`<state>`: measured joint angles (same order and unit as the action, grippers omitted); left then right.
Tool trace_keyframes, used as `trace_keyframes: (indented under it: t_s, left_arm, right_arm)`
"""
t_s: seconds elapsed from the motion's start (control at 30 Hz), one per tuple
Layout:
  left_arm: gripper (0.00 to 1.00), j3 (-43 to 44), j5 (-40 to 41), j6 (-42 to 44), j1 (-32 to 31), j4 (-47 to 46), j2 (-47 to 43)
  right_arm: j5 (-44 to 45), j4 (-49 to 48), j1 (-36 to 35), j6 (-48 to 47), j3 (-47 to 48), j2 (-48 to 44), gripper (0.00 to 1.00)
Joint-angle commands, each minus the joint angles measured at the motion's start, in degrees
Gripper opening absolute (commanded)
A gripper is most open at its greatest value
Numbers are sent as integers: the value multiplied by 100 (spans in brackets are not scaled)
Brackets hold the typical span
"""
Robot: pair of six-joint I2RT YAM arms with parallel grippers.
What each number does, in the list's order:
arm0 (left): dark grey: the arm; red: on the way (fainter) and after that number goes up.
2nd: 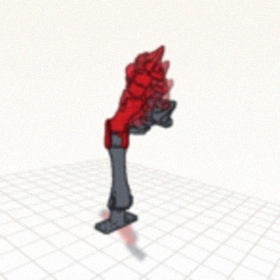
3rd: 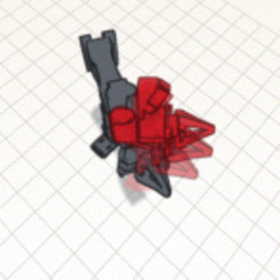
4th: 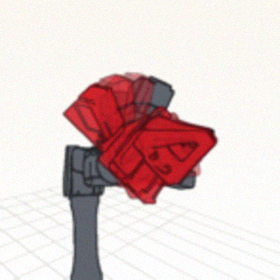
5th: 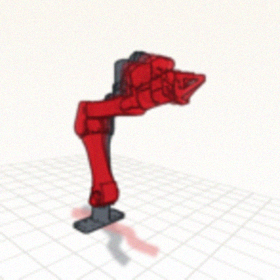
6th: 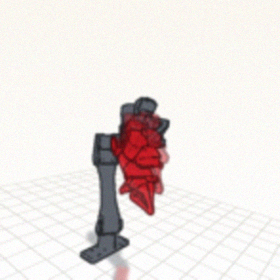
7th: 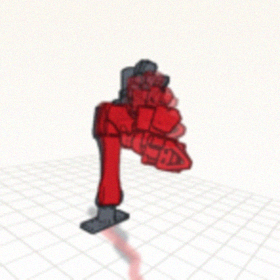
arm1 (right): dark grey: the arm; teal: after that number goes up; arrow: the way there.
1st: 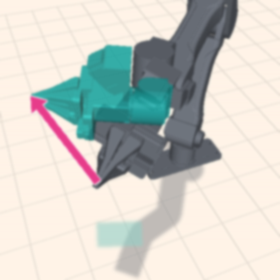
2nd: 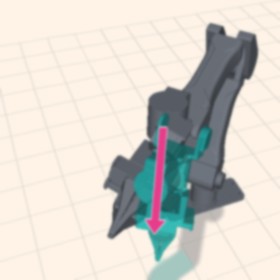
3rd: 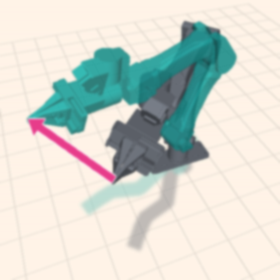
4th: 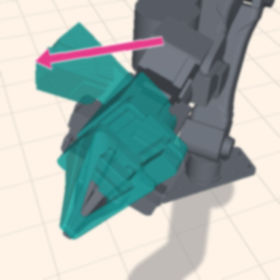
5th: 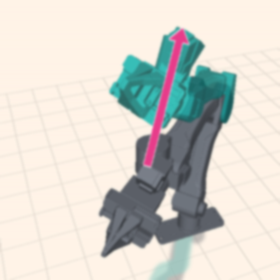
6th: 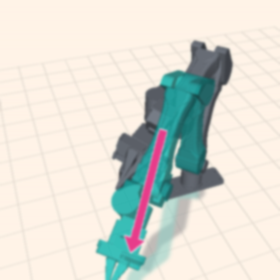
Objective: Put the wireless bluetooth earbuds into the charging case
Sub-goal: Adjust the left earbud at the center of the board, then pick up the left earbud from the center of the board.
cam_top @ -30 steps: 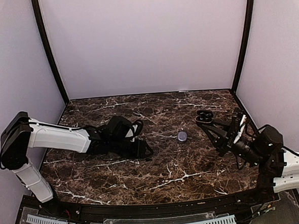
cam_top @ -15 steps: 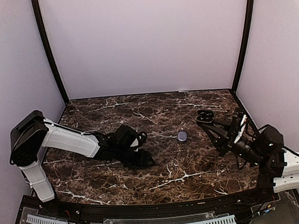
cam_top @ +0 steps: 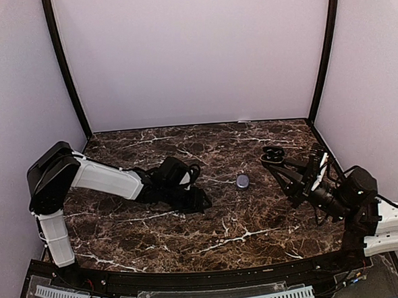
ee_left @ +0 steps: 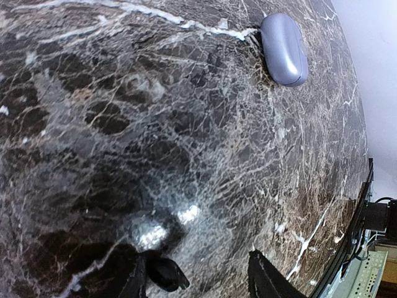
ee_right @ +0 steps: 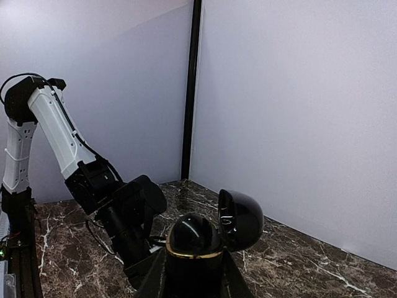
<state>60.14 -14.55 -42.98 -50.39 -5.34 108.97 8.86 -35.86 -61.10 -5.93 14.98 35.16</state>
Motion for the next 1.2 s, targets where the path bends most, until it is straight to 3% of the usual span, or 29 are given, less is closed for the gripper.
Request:
trace_keyframes:
  t_s: [0.0, 0.43, 1.17]
  left_arm:
    - [53, 289, -199, 435, 5, 114, 213]
    - [36, 1495, 945, 1735, 3, 2675, 356]
    - [35, 1945, 786, 1946, -309, 2848, 694]
  right_arm:
    - [80, -108, 29, -40, -38, -26, 0]
    - [107, -79, 29, -48, -31, -56, 0]
    - [63, -98, 35, -69, 4, 35, 0]
